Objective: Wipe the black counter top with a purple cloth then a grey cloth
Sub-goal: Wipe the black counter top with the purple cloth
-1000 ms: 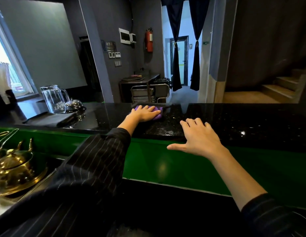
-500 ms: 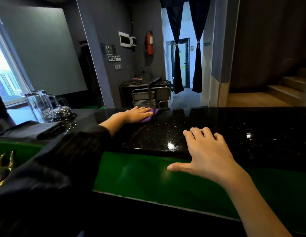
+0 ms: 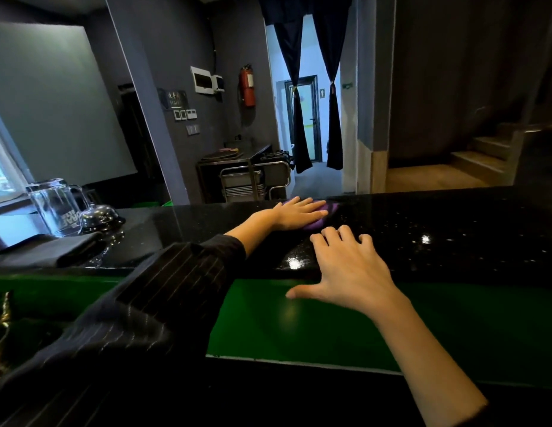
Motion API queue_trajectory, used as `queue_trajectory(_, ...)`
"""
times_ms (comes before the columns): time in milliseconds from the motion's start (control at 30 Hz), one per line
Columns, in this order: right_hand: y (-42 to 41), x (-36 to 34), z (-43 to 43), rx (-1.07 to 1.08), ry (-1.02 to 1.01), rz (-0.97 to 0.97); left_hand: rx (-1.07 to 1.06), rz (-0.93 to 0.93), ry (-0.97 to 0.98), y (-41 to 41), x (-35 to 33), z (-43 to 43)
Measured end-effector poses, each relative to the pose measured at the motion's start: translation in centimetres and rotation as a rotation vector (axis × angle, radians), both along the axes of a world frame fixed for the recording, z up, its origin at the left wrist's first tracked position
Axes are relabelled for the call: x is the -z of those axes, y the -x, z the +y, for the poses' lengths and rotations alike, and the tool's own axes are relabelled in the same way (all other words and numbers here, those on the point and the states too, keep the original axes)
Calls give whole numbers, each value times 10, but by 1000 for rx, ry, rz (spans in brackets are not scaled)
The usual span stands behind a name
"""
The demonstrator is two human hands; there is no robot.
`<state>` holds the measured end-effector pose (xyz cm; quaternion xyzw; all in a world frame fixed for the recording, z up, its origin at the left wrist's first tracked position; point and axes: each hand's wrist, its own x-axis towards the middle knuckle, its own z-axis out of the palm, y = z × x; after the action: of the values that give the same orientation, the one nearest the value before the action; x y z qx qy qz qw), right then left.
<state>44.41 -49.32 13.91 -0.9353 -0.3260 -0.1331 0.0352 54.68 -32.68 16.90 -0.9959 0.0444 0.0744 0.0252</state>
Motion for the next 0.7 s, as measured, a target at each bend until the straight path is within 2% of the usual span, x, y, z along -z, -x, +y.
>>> queue_trajectory(67, 4, -3, -6, -54, -52, 70, -2, -14, 111, 21, 3, 2)
queue_trajectory(133, 8, -11, -20, -96, -207, 205, 10, -9, 138, 48, 5, 11)
queue_trajectory(200, 10, -19, -39, -64, -286, 202, 68, -24, 127, 70, 7, 29)
queue_trajectory(267, 6, -19, -58, 33, -247, 110, 25, -51, 145, 91, 8, 55)
queue_trajectory(367, 4, -7, -76, 163, -61, 96, -111, -120, 158, 103, 13, 90)
queue_trajectory(433, 3, 3, -77, 190, 19, 38, -226, -153, 121, 103, 15, 87)
queue_trajectory(500, 4, 4, -75, 219, 16, 17, -284, -150, 94, 102, 13, 64)
queue_trajectory(700, 4, 4, -72, 258, -10, -30, -176, -374, 166, 124, 12, -8)
